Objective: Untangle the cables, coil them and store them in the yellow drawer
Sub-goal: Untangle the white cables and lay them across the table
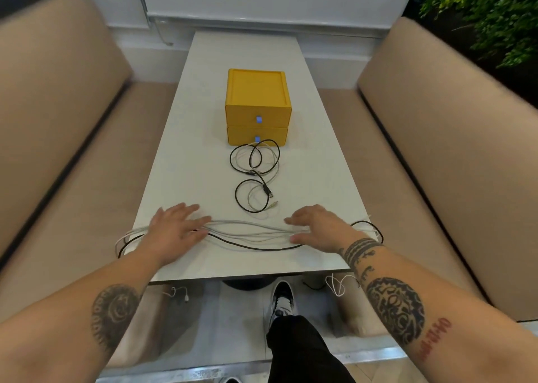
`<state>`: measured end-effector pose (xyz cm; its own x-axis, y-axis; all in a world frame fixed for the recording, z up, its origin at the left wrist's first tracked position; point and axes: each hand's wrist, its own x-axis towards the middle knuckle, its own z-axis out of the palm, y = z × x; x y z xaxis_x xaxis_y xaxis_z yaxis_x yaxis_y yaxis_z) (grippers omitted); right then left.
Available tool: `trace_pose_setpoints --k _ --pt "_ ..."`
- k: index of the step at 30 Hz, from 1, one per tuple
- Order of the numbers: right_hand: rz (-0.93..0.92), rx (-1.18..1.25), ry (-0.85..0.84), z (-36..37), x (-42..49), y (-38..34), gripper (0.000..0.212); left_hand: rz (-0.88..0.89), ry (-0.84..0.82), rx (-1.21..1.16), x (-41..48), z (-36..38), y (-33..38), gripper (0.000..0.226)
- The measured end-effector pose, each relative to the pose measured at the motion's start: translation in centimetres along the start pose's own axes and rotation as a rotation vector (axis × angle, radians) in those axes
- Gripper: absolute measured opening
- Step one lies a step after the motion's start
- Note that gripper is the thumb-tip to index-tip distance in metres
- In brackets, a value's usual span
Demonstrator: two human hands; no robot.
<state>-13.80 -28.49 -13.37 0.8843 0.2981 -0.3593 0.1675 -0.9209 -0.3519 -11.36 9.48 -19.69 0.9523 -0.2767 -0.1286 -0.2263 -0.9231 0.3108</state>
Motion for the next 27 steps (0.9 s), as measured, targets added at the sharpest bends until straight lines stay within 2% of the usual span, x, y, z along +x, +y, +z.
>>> trace_pose_setpoints --k 6,10,14,19,24,27 --pt "-0.088 -0.270 0.022 4.9 1.1 -3.6 0.058 0.059 -0.086 0.013 0.5 1.4 3.5 0.071" --pt "-0.133 -0.332 0.206 7.4 1.0 -2.7 0.043 0.073 0.010 -0.019 0.3 2.0 3.7 0.064" --pt "-0.106 -0.286 0.341 7.7 1.5 -1.7 0.029 0.047 0.169 -0.172 0.6 2.6 3.7 0.025" --pt "-0.067 -0.306 0.439 7.8 2.5 -1.1 0.033 -0.031 0.171 -0.335 1.4 3.3 3.4 0.015" --pt "-0.112 -0.267 0.552 8.5 3.6 -0.2 0.027 -0.016 0.183 -0.267 2.6 3.2 3.3 0.011" --pt "-0.118 -0.227 0.501 7.7 3.5 0.2 0.021 -0.036 0.146 -0.207 2.9 2.7 3.4 0.010"
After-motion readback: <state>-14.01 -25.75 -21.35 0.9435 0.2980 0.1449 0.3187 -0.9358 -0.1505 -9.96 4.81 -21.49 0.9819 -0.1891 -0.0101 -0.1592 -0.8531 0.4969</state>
